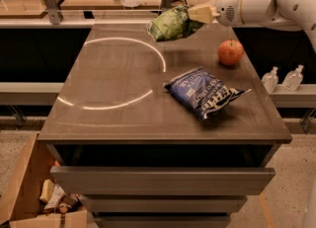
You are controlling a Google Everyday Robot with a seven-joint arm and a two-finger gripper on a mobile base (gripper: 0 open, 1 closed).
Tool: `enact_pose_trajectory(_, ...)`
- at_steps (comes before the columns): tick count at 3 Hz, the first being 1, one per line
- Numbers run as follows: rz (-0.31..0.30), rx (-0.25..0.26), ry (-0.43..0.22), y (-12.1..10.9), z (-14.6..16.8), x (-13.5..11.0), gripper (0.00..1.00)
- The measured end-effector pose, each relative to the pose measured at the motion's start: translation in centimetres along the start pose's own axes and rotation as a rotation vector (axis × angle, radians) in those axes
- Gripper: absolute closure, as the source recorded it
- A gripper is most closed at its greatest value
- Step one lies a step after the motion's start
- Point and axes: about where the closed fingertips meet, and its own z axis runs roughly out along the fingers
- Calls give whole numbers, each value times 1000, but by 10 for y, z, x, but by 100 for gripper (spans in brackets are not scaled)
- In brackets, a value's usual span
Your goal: Pick green jalapeno chip bag
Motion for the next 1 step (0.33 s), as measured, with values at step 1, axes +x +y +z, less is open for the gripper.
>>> enact_pose_trajectory(1,1,-1,1,0,-2,1,100)
